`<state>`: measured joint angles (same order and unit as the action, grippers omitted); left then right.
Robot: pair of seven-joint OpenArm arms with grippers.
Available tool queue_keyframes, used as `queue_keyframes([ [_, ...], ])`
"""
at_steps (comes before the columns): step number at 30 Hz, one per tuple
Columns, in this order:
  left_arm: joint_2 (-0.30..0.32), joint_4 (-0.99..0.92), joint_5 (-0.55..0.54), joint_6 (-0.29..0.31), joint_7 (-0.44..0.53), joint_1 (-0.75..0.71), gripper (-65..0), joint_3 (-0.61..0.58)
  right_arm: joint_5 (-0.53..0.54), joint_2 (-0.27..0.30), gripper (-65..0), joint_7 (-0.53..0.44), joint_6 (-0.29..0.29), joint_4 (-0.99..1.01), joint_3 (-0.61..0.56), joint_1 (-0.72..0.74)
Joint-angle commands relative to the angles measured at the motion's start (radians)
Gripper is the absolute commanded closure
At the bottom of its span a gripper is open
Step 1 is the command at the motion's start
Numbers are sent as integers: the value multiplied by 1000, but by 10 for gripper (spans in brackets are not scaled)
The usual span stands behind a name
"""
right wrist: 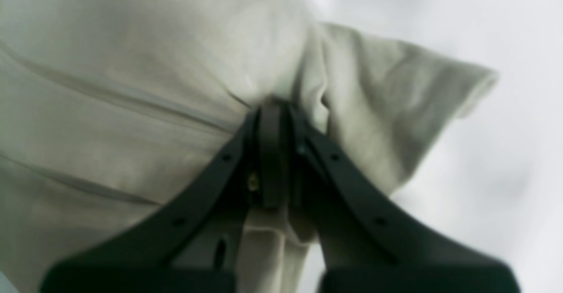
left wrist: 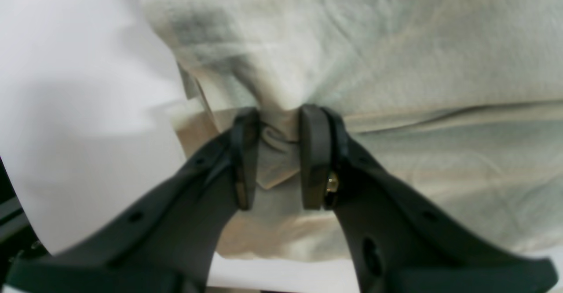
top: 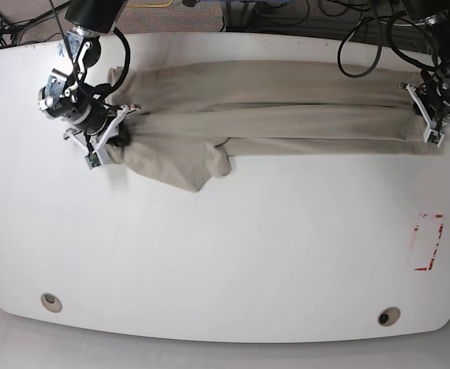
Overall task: Fold the T-shirt properly
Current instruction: 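Move the right gripper onto the sleeve end of the folded shirt and grasp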
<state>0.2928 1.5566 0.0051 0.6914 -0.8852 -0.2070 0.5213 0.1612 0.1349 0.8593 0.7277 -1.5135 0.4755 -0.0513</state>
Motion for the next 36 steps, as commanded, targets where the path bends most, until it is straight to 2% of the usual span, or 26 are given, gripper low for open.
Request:
queue_keyframes([
  [1, -28, 14, 22, 7, -44, 16, -146, -45, -93, 44, -29, 36, -30, 44, 7, 32],
  [5, -40, 43, 20, 7, -85, 27, -146, -60, -99, 76, -29, 16, -30, 98, 7, 84],
  [8, -82, 49, 22, 7, -113, 54, -146, -69, -97, 101, -29, 15, -30, 129, 7, 126],
  [13, -105, 52, 23, 7, -150, 90, -146, -71, -88, 113, -30, 21, -30, 113, 7, 166],
  [15, -106, 54, 23, 7, -157, 96, -146, -71, -91, 111, -54, 33, -30, 78, 7, 173],
  [18, -108, 57, 23, 7, -157, 97, -146, -72, -90, 107, -147, 59, -30, 31, 2, 193],
  [19, -108, 58, 23, 7, -157, 102, -146, -72, -90, 101, -219, 74, -30, 14, 1, 207],
  [25, -108, 58, 23, 7, -157, 105, -146, -72, -97, 50, -461, 82, -30, 14, 1, 273],
  [28, -108, 58, 23, 7, -157, 105, -146, -72, -90, 32, -498, 82, -30, 54, -13, 302],
  [36, -108, 58, 23, 7, -157, 105, -146, -72, -99, 2, -496, -33, -30, 199, -128, 364],
])
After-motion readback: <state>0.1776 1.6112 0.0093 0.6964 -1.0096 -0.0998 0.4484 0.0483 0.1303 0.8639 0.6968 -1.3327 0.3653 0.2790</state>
